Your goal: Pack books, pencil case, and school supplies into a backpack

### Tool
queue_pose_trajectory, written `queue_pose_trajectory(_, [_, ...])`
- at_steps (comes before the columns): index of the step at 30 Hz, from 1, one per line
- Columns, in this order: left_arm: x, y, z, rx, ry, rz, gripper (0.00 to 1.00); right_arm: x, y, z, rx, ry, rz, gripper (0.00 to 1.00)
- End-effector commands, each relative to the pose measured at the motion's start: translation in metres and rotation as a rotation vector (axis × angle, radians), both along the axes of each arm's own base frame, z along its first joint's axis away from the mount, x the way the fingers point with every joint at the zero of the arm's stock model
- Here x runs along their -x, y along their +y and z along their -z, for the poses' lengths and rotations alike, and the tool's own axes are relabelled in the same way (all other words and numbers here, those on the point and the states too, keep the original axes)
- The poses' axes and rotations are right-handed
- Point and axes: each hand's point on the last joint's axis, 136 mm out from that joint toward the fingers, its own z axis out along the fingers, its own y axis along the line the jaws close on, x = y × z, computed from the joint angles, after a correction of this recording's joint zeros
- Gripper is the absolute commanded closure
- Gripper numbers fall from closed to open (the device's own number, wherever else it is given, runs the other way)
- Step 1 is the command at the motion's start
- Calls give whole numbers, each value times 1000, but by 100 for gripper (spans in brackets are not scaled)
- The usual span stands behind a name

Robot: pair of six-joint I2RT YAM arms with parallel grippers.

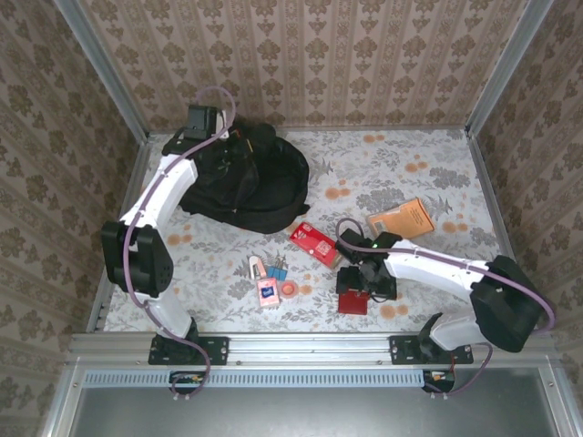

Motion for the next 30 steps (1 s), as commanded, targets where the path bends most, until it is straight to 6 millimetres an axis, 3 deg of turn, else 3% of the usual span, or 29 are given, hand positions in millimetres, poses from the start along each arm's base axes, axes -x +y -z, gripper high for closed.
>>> queue_pose_trajectory(1, [6, -5, -30, 66, -65, 14, 100, 3, -4, 14, 50, 23, 63, 1])
queue_pose_trajectory(9, [10, -6, -35, 89, -73, 19, 100, 2, 3, 33, 51, 57, 59, 5])
queue_pose_trajectory(15, [11, -7, -37, 99, -74, 25, 100, 1, 12, 42, 18, 66, 60, 18])
queue_pose_trajectory(21, [10, -6, -34, 99, -69, 26, 100, -9, 24, 35, -36, 23, 51, 36])
queue_pose_trajectory(30, [9, -8, -33, 104, -65, 31, 100, -11, 16, 9, -25, -27, 34, 57])
